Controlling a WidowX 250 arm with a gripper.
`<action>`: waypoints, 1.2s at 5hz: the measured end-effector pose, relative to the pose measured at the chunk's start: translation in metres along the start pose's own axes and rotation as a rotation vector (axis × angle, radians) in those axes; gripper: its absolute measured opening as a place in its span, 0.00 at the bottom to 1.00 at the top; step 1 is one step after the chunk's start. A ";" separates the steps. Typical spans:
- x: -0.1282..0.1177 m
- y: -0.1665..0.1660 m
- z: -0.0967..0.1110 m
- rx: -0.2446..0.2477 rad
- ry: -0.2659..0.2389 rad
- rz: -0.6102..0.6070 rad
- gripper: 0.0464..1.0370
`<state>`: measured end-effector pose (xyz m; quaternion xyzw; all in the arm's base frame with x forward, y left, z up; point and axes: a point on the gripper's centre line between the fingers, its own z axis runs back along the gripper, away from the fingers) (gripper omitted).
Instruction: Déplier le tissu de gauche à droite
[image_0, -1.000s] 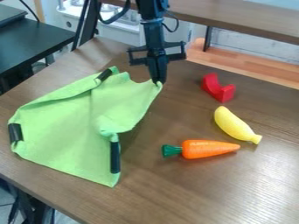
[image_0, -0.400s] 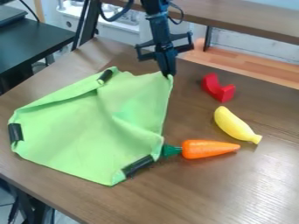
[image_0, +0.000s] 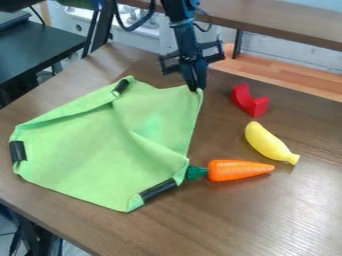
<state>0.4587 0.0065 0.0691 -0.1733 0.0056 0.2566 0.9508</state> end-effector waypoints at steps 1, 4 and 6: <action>0.001 -0.004 -0.006 -0.048 -0.013 -0.028 0.44; -0.004 -0.008 0.040 -0.442 -0.211 -0.290 0.96; -0.029 0.016 0.095 -0.605 -0.343 -0.397 0.96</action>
